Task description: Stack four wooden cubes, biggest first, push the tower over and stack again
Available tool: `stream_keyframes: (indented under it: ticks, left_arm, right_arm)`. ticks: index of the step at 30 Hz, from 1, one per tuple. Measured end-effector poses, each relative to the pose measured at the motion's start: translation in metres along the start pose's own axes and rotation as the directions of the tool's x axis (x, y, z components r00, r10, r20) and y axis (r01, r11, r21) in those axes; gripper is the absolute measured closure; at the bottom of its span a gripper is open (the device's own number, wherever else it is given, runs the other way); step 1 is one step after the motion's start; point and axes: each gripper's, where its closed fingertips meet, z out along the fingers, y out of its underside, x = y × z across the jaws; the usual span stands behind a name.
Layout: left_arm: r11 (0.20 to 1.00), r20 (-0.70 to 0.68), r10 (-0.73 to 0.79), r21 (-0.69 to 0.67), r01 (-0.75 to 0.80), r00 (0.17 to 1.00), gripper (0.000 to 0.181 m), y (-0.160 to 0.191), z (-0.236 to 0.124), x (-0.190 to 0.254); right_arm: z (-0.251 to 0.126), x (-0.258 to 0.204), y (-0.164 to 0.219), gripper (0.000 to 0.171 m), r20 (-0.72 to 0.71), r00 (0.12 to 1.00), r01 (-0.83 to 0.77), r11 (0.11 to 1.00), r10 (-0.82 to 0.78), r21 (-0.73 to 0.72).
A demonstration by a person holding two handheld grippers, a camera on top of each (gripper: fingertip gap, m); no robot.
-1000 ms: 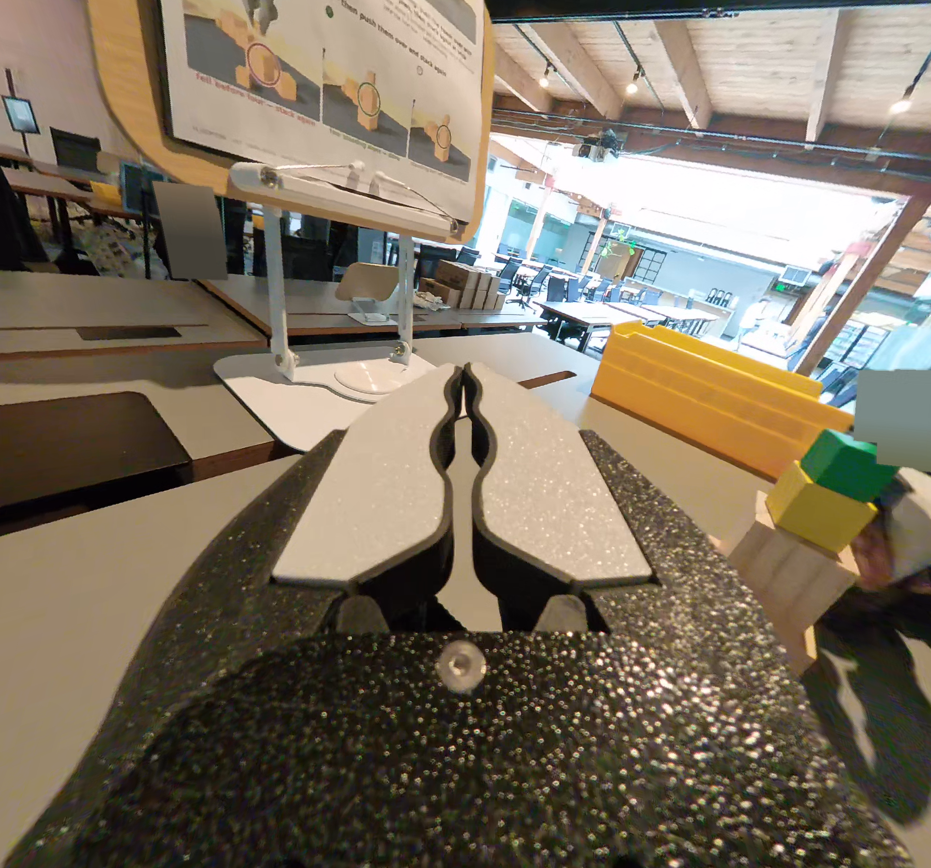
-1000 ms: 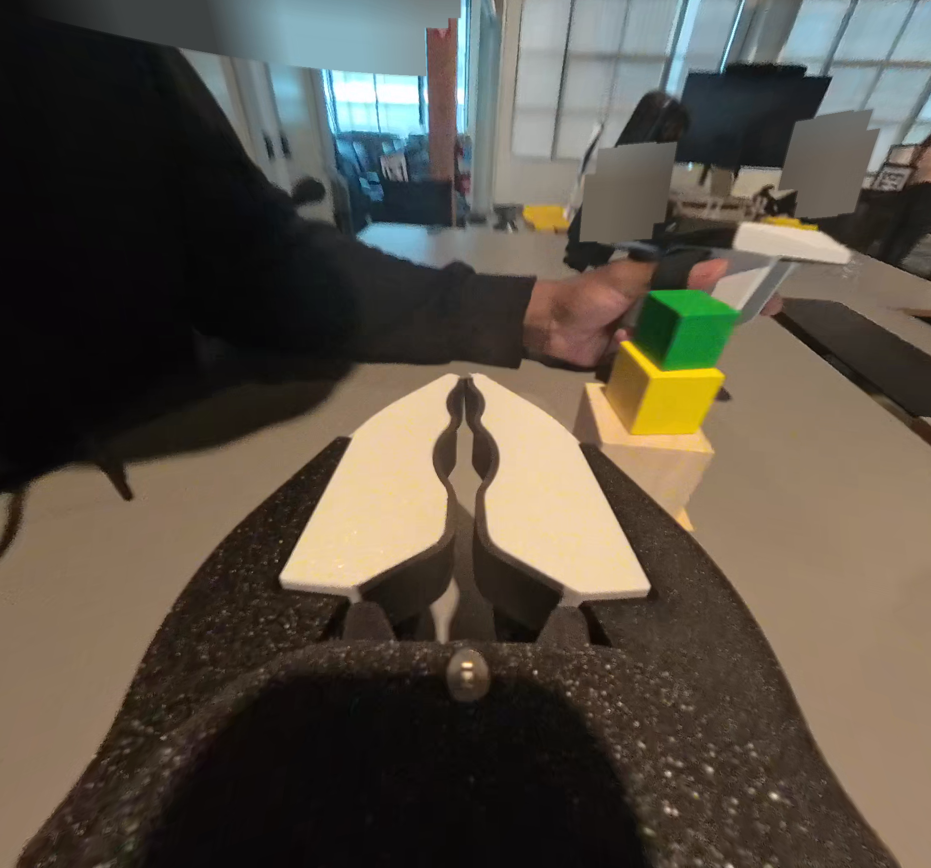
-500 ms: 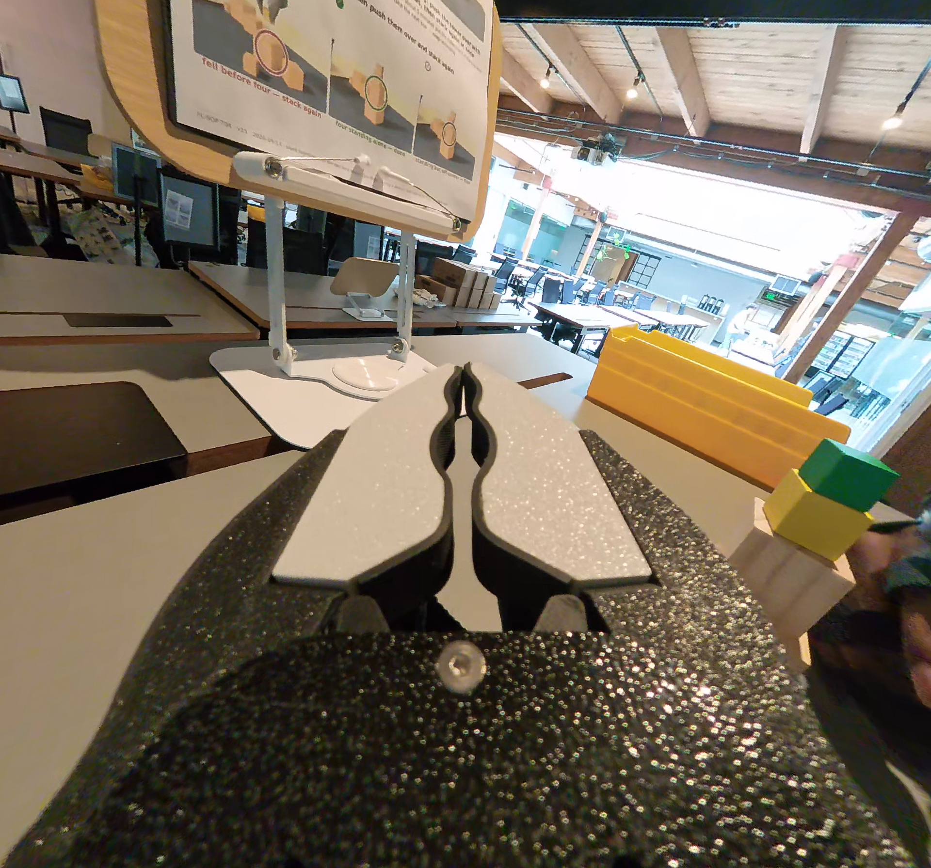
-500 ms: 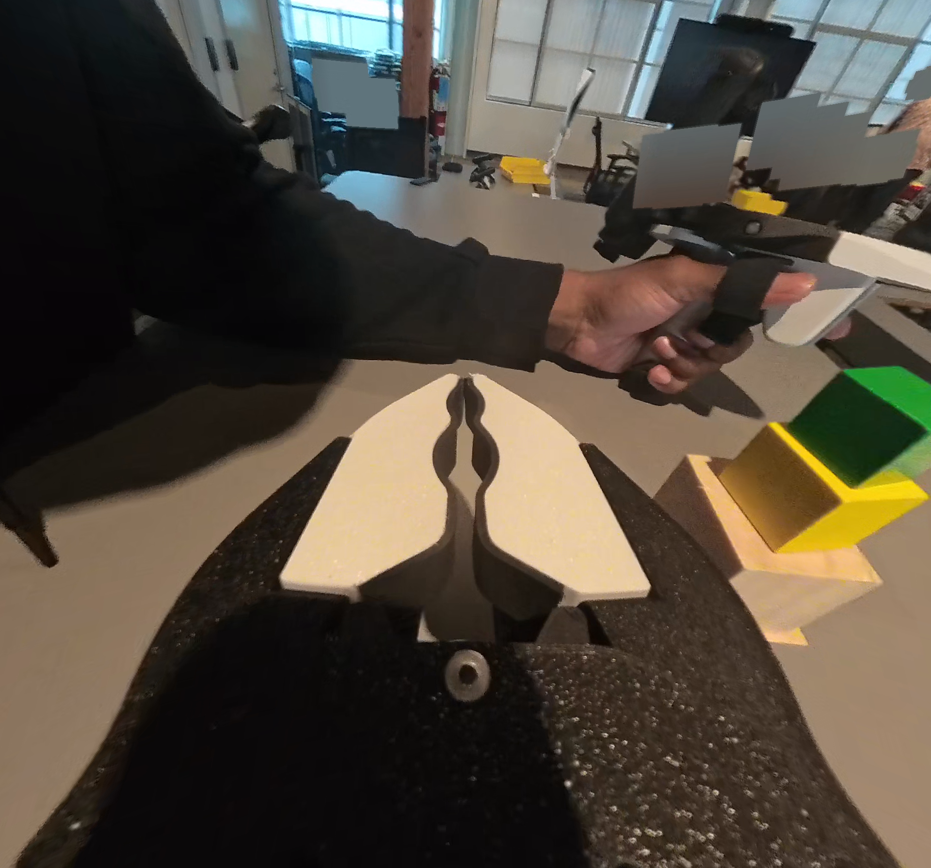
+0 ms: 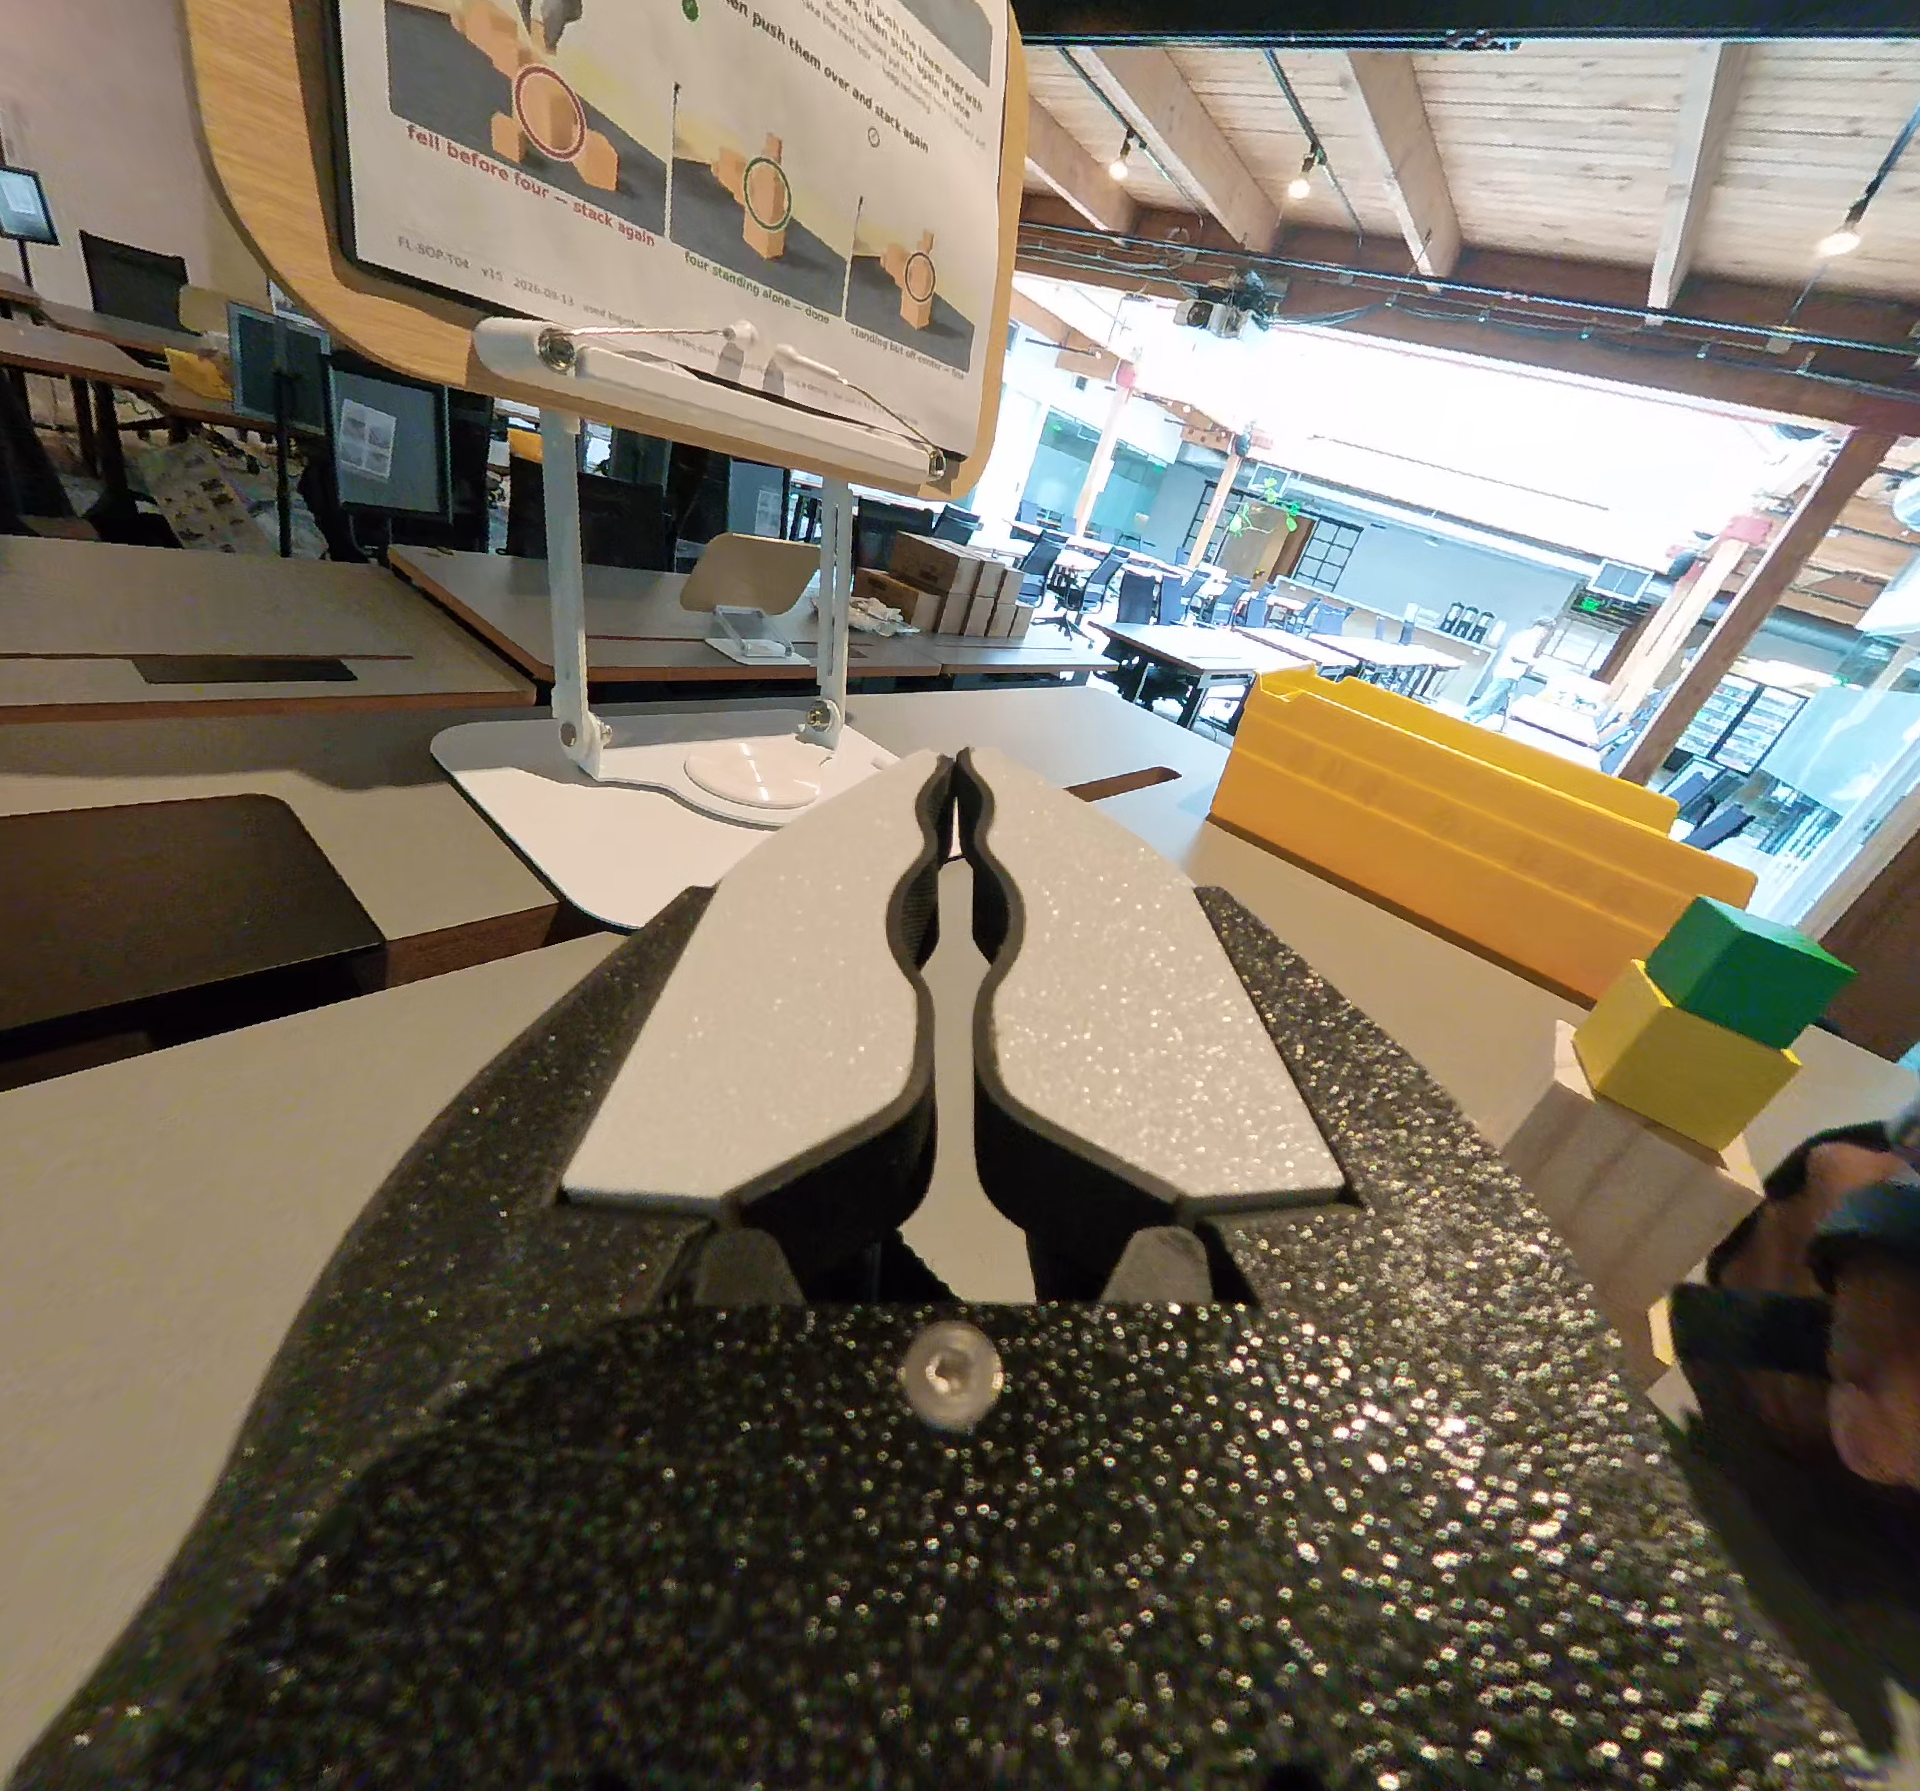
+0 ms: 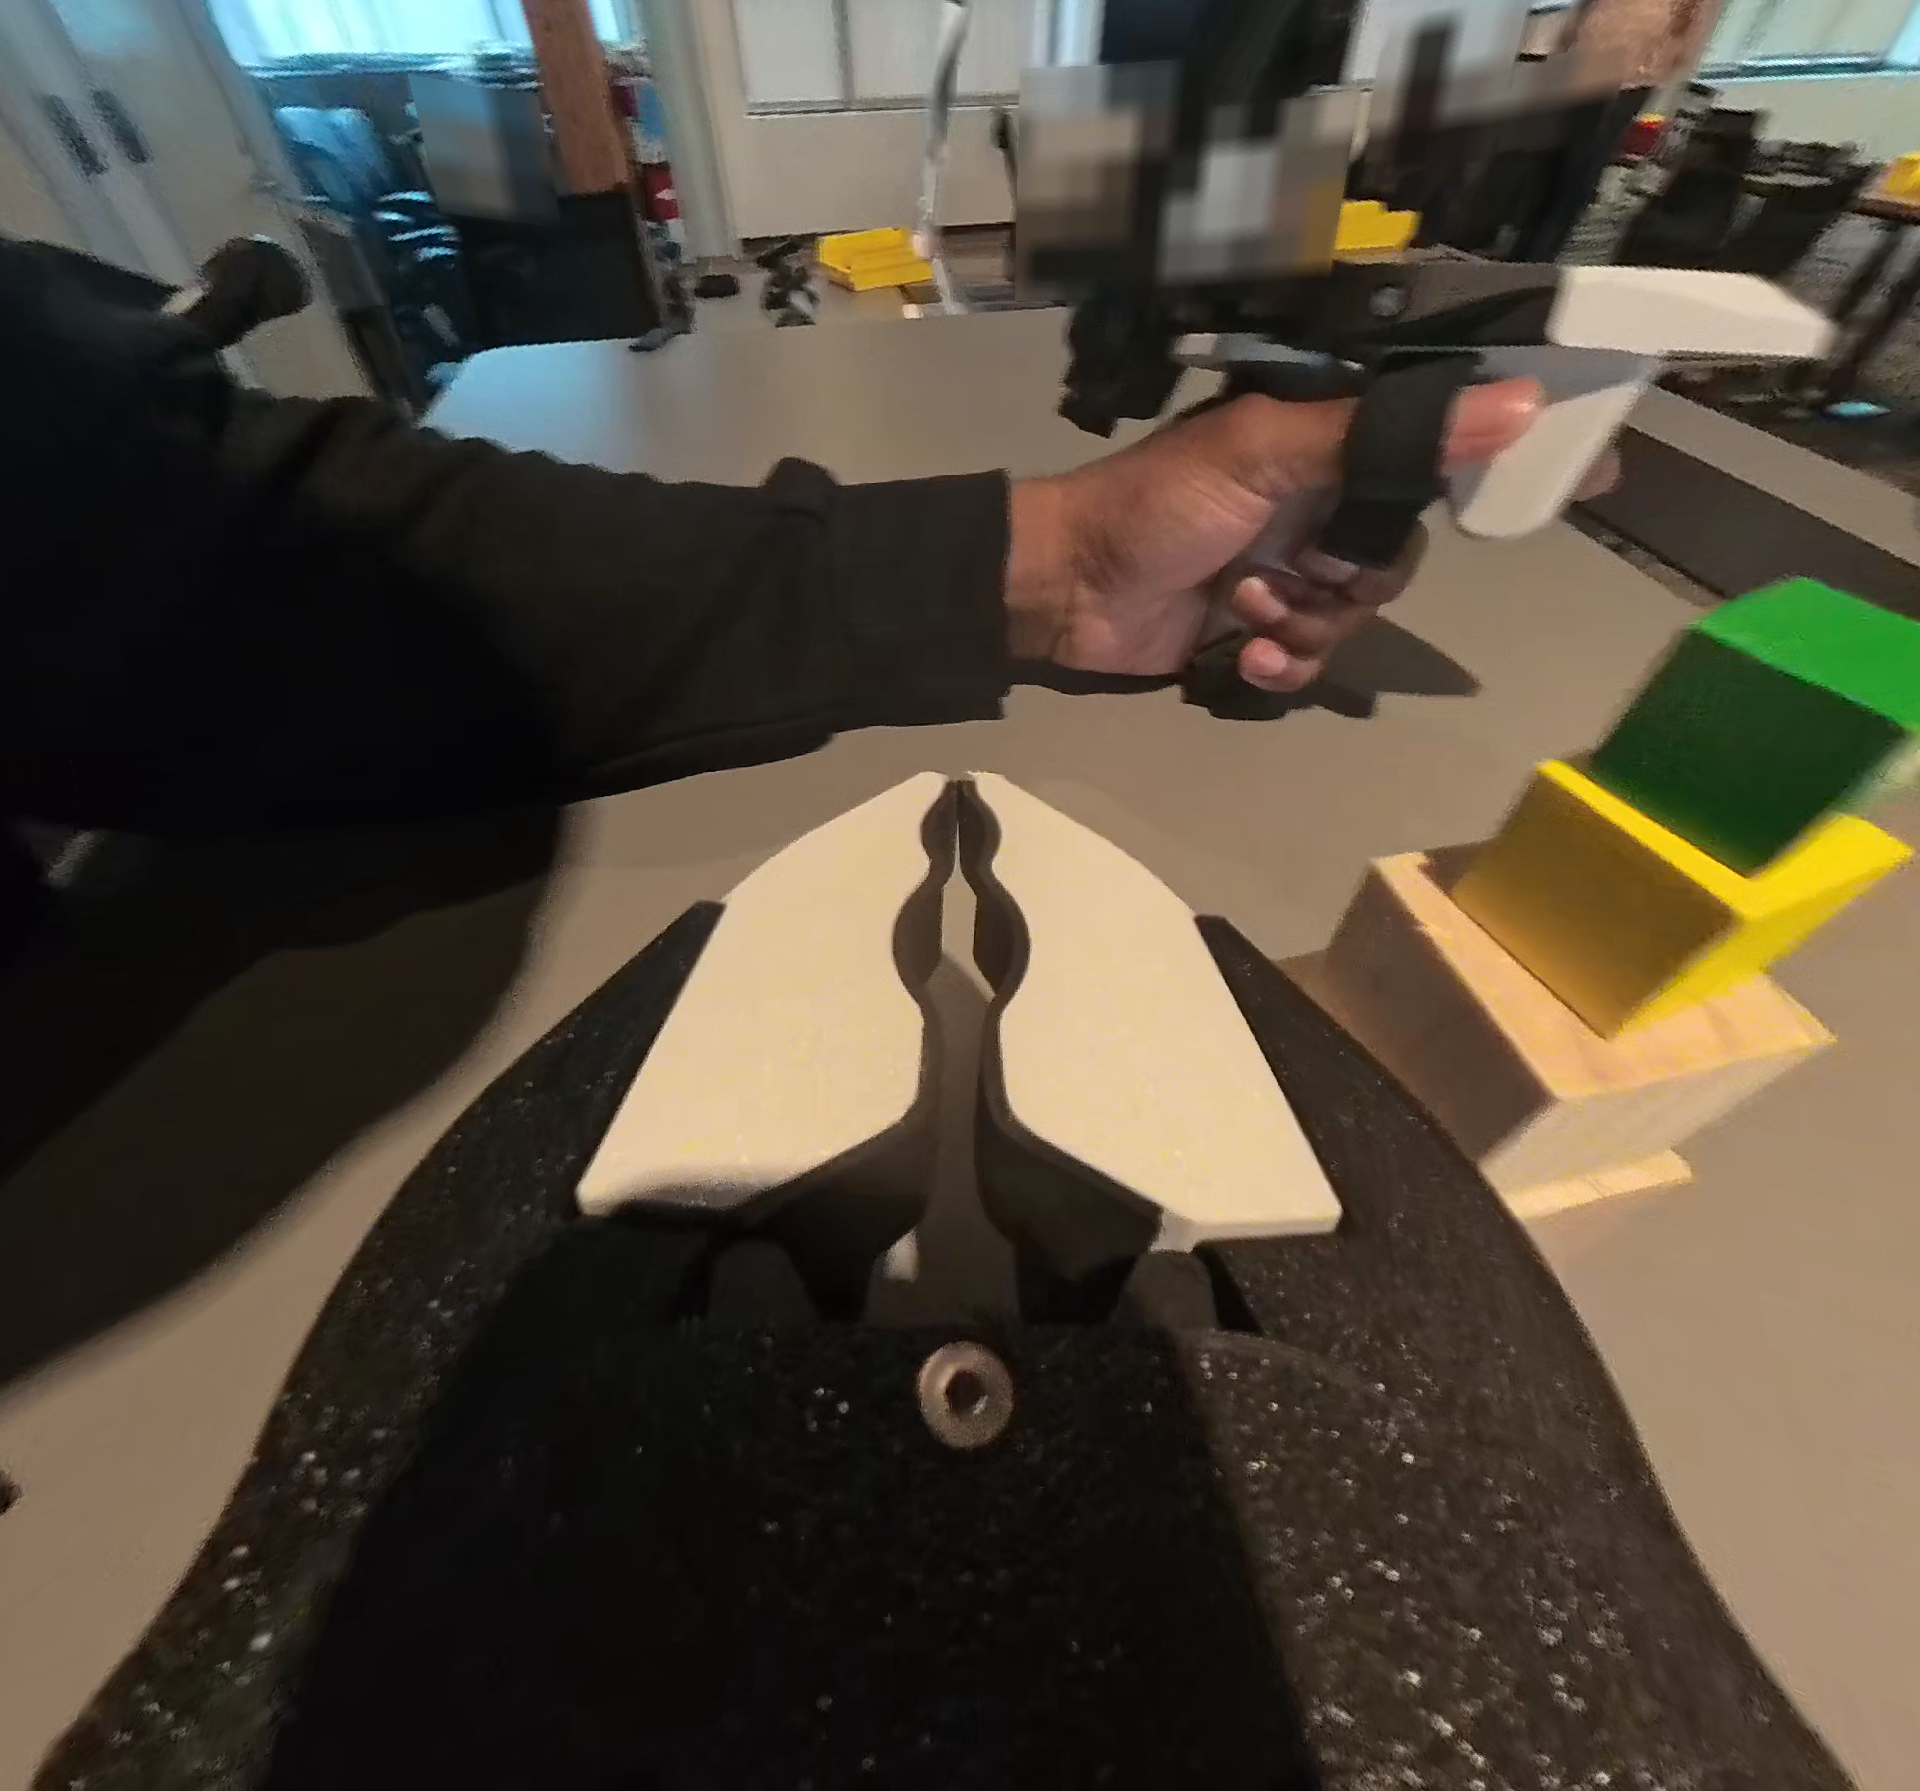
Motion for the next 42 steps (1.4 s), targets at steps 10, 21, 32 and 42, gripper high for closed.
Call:
stream_keyframes:
  ticks: [10,21,32,42]
  left_arm:
    - [1.000,-0.003,-0.004,-0.002,0.004,1.000,0.181,0.000,0.000,0.000]
    - [1.000,0.016,-0.022,-0.022,0.022,1.000,0.181,0.003,0.003,-0.003]
    - [0.993,-0.107,0.026,-0.108,-0.038,0.994,0.173,0.015,0.009,0.019]
    - [0.655,-0.304,0.430,-0.543,-0.526,0.850,0.128,0.112,0.030,0.059]
  right_arm:
    - [-0.054,0.101,-0.003,0.171,-0.479,0.848,-0.169,0.972,0.229,0.166]
    - [-0.078,0.113,-0.026,0.171,-0.545,0.838,0.125,0.975,-0.006,0.183]
    - [-0.086,0.172,0.011,0.171,-0.472,0.863,-0.142,0.983,0.182,0.119]
    - [-0.082,0.172,0.013,0.171,-0.368,0.889,-0.238,0.962,0.273,0.138]
